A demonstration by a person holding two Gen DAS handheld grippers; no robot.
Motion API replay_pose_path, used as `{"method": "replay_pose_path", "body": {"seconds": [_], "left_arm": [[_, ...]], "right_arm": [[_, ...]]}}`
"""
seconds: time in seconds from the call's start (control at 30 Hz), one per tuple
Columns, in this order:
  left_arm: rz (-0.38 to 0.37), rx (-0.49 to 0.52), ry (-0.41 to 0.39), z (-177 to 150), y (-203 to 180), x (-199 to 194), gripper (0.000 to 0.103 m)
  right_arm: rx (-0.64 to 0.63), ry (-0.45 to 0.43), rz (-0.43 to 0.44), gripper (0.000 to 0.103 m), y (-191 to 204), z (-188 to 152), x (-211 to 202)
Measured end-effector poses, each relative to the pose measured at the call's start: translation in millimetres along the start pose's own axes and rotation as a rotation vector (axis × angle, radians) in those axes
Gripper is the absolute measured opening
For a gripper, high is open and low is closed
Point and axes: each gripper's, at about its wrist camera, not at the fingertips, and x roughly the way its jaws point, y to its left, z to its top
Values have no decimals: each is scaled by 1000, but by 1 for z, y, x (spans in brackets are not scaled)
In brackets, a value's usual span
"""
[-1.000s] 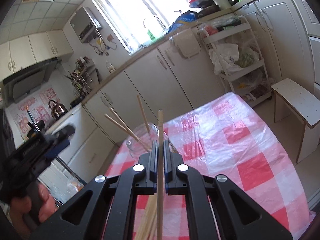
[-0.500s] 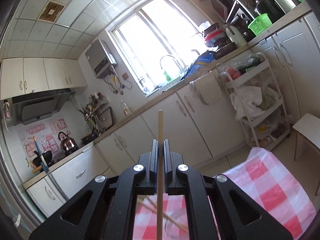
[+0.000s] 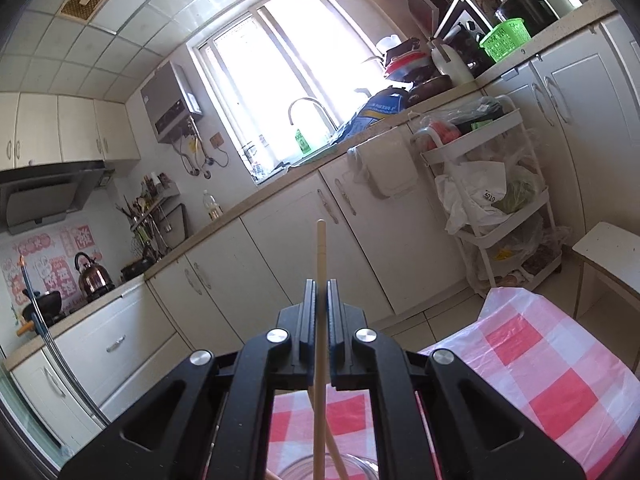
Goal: Organize utensils
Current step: 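Lower the right tool's stick into the jar and open the right tool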
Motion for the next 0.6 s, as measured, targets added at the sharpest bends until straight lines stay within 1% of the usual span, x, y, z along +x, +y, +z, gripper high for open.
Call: {"method": "replay_pose_path", "body": {"seconds": [0.13,0.33,0.5,0.6], "left_arm": [[5,1,1,0,1,1,74],[24,-2,12,-1,1,5,75],[42,-5,23,-5,-1,8,75],[56,-4,30,-7,-4,10,75]], "right_arm": [[-27,28,11,6,0,-7,-4],[-84,62,30,6,5,-12,-27],[-133,124,37,6,10,-20,-48],[-170,185,46,6,14,-27,-60]]}}
